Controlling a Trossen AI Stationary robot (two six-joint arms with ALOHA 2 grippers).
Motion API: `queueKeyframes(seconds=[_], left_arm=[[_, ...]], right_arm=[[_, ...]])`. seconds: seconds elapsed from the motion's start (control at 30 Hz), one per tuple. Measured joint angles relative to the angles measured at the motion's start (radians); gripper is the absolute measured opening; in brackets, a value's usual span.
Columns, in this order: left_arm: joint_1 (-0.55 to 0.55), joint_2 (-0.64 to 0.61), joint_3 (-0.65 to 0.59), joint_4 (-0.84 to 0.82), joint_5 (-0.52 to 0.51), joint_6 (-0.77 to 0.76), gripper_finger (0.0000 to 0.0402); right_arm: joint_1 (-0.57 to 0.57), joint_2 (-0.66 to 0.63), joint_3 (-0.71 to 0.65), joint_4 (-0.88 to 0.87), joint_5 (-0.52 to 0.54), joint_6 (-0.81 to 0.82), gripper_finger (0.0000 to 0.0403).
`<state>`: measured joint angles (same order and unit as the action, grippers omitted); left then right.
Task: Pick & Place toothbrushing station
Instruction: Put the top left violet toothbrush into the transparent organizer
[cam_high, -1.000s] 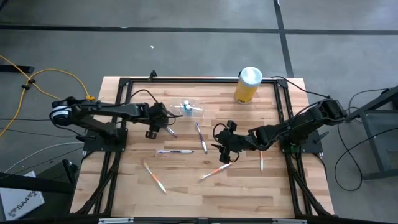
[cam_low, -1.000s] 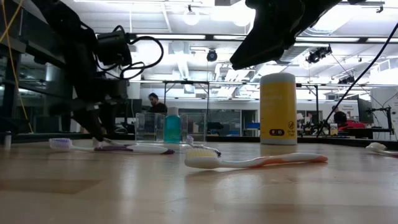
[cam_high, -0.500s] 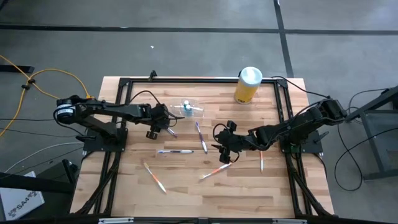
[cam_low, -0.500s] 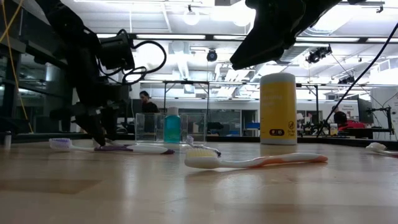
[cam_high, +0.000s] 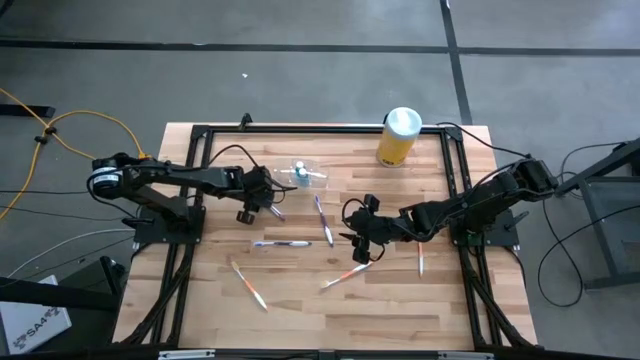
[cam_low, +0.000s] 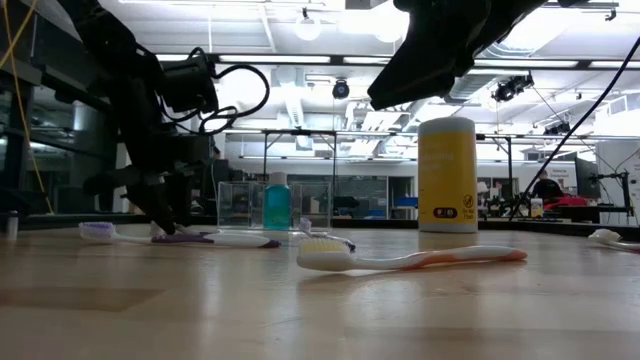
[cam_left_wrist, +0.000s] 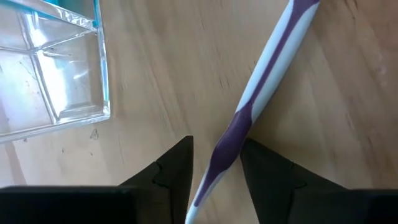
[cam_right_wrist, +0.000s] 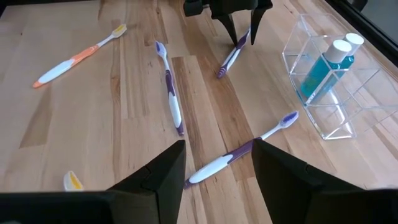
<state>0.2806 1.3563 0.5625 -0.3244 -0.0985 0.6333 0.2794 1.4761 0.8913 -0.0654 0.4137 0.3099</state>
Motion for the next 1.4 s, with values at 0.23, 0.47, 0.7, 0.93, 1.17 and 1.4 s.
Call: queueKeyframes(seconds=[0.23,0.47,0.7,0.93,1.17,1.4], left_arm=[[-0.001,0.015,0.0,0.001,0.015,-0.005,0.007],[-0.009,0.059,0.0,0.027,0.018,-0.005,0.0041],[-0.044,0.058,0.0,0.031,0.006,-0.006,0.0009],[-0.048,0.058,0.0,0.033,0.009,-0.01,0.0006],[-0.059,0.042,0.011,0.026,0.015,-0.019,0.0004],[-0.104,0.013,0.074,0.013,0.034,-0.024,0.0003]], right_arm=[[0.004,0.0,0.0,0.003,-0.005,0.0,0.0175],[0.01,0.0,0.0,0.003,-0.005,0.001,0.0175],[0.01,0.0,0.0,0.003,-0.005,0.003,0.0175],[0.01,0.0,0.0,0.003,-0.005,0.003,0.0175],[0.01,0.0,0.0,0.003,-0.006,0.003,0.0175],[0.01,0.0,0.0,0.003,-0.006,0.003,0.0175]])
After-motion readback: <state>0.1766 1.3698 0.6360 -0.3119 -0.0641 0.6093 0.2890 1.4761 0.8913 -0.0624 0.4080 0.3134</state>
